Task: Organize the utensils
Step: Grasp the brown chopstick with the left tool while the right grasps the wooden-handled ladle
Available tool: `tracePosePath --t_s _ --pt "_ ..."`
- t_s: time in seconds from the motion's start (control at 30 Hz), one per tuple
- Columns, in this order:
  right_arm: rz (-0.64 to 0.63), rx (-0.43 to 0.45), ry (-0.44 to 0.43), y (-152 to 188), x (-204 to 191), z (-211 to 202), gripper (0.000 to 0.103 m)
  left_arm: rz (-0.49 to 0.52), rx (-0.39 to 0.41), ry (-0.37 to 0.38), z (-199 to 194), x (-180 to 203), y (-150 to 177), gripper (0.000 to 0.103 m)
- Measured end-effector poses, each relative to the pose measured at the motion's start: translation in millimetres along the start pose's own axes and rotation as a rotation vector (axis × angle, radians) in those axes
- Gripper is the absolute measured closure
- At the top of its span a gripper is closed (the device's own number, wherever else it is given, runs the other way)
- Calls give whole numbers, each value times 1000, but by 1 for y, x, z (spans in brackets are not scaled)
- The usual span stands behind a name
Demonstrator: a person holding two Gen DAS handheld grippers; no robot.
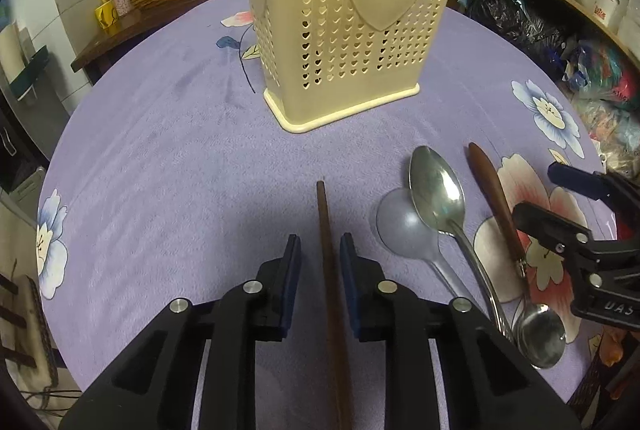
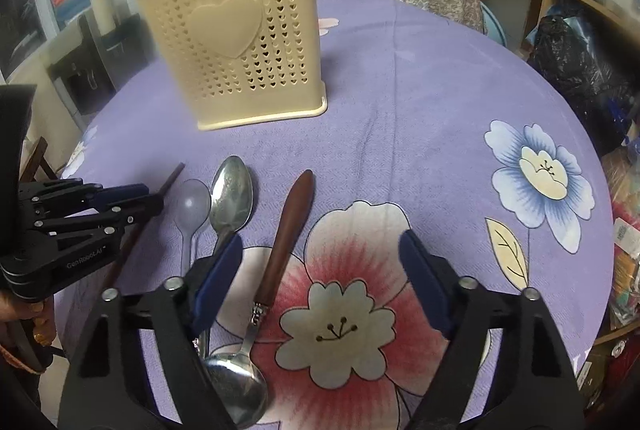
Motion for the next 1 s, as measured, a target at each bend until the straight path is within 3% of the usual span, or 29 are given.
tracePosePath --t_s 0.13,0.23,0.43,0.63,0.7,1.0 --pt "1 -31 3 1 -5 9 38 -12 1 -11 4 -3 -5 86" --pt "-7 -63 6 3 -10 16 50 -9 1 -23 5 -3 -7 87" --pt "-34 -59 60 -2 -17 25 56 -15 3 -31 6 -3 -9 87" --pt "-63 -51 69 -11 -24 32 73 -12 8 -53 9 -2 -14 88" --pt "-70 -49 63 -13 -26 33 83 -10 10 -63 10 -2 -15 91" --pt "-60 -40 -3 -12 -26 32 85 -1 22 -80 11 0 -17 96"
Point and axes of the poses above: each gripper's, at about its wrist camera, not at the fingertips, and z roughly the way its jaws point, x to its right, y to its underside, the point moved 8 cm from there along z, roughly the way its jaws point, and after that the axes turned 1 degree about x, right-handed, at the moved point
